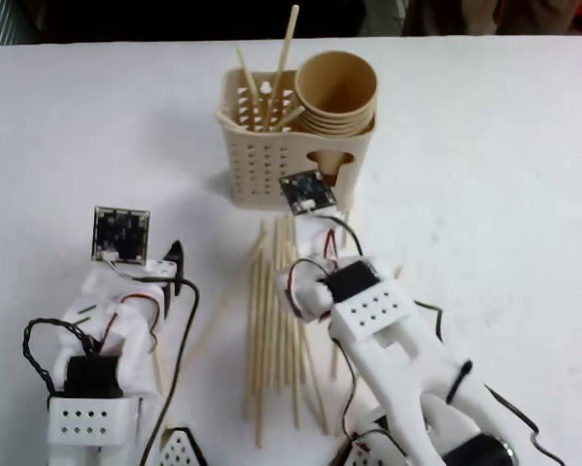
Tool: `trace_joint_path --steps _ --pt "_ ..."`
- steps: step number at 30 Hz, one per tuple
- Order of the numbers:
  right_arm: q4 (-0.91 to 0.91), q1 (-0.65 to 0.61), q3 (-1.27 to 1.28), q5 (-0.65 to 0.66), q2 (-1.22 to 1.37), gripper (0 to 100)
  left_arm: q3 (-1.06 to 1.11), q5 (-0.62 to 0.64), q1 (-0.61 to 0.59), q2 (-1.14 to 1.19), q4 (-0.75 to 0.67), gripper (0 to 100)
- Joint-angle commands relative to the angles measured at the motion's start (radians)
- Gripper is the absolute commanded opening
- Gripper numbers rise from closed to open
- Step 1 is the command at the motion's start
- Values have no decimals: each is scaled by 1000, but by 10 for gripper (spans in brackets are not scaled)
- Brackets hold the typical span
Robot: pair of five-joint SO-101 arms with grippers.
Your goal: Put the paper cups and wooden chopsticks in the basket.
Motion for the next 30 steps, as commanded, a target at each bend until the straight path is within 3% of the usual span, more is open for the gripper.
trace_joint_path --steps 1,11,17,22,30 --pt "-65 2 -11 -43 81 47 -5 -8 -7 -12 -25 177" --pt "-137 2 -21 -81 263 145 -5 -8 -7 -12 -23 177" --pt "-137 1 -46 -101 374 143 -5 -8 -7 -12 -25 177" --pt "1 1 -190 -95 504 19 -5 -8 -7 -12 -25 177" --pt "197 10 -330 -38 493 19 -5 -8 -8 -12 -23 177"
